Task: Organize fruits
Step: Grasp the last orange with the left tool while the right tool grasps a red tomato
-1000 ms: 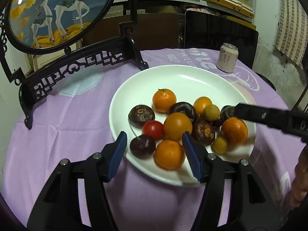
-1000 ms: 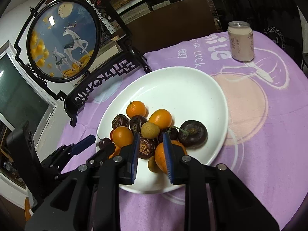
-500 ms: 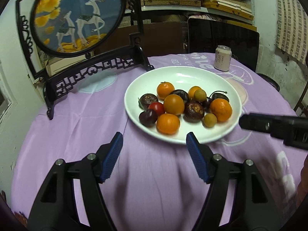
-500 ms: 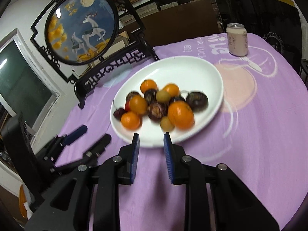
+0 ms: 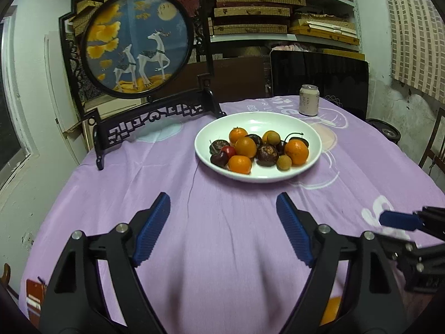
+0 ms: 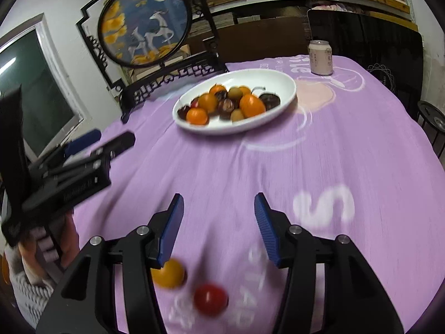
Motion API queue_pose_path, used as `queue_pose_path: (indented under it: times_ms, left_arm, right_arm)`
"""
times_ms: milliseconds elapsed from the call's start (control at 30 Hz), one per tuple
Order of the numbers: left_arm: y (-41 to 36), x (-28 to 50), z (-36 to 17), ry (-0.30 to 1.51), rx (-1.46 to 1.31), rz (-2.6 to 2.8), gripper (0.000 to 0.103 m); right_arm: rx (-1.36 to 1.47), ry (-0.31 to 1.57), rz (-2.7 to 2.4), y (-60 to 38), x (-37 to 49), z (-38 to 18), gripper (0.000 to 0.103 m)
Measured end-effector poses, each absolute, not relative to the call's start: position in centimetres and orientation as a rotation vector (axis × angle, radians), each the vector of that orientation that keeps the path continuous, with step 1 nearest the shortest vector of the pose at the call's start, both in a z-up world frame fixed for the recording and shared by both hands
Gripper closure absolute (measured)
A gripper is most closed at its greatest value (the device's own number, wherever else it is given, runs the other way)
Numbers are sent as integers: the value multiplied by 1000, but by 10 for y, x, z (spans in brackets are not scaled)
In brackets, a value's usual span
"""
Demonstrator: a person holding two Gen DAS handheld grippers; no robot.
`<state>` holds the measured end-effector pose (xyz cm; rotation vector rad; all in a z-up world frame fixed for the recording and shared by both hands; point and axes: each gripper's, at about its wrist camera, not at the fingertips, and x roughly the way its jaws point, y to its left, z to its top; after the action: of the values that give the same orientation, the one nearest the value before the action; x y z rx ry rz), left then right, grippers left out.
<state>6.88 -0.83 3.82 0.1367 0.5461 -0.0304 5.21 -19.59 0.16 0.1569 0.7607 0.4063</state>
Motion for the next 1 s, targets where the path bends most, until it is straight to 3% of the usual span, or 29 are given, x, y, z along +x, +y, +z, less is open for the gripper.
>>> queue_pose_path:
  times_ms: [300, 700, 800, 867, 1000]
  left_arm:
    - [4, 26, 20, 572, 154, 11, 5]
    - [5, -8, 4, 631, 147, -72, 3]
    - [6, -7, 3, 640, 139, -78, 3]
    - [4, -8, 3, 642, 140, -95, 3]
    - [-6, -14, 3, 634, 169, -145, 3]
  right_arm:
    - [131, 781, 410, -207, -7, -18, 46]
    - [-27, 799, 408, -184, -25, -29, 47]
    - [-59, 795, 396, -176, -18, -28, 54]
    - [-64, 825, 399, -174, -12, -31, 66]
    - [-40, 848, 399, -179, -8, -34, 75]
